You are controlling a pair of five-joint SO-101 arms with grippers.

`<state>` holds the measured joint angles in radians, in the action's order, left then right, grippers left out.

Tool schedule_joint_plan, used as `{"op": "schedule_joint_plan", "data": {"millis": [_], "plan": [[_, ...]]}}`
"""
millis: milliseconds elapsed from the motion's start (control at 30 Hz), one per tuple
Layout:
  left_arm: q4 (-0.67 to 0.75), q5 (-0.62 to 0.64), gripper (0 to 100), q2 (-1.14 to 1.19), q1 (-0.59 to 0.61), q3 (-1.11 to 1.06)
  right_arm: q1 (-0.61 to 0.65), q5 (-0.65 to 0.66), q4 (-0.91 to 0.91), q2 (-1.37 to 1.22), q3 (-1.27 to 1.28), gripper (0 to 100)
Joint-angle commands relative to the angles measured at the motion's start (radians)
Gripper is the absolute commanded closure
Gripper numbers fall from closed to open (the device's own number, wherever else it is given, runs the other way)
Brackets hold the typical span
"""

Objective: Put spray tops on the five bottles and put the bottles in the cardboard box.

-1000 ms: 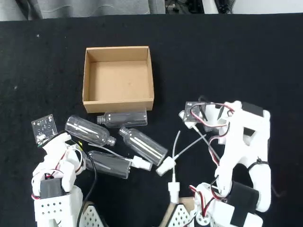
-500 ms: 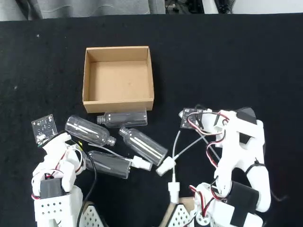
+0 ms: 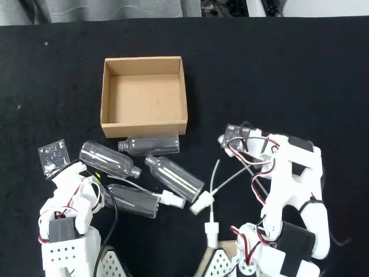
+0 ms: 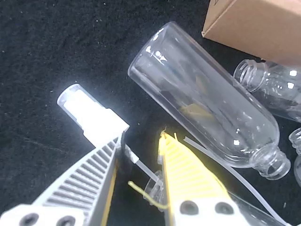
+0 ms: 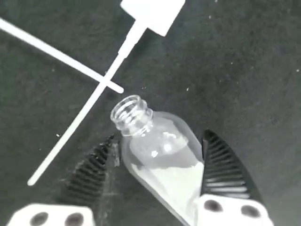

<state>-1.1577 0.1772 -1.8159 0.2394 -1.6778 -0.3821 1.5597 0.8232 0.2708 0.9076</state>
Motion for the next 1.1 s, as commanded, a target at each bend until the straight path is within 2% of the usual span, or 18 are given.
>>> {"op": "schedule_joint_plan", "data": {"millis": [0,267,600,867,1067], "plan": [[0.002,-0.002,88,-0.005,0.007,-0.022,-0.026,-0.061,-0.014,0.051,-0.008,80.7],[0.002,-0.002,88,-0.005,0.007,-0.022,-0.026,-0.252,-0.002,0.056,-0.012,80.7],[0.002,-0.002,88,-0.005,0.007,-0.022,-0.023,-0.505,0.298,0.05,-0.162,80.7],[0.002,-0.002,88,-0.005,0.007,-0.022,-0.026,-0.683,0.29,0.05,-0.168,80.7],[0.002,-0.002,88,-0.005,0.007,-0.022,-0.052,-0.819,0.207,0.05,-0.165,80.7]]}}
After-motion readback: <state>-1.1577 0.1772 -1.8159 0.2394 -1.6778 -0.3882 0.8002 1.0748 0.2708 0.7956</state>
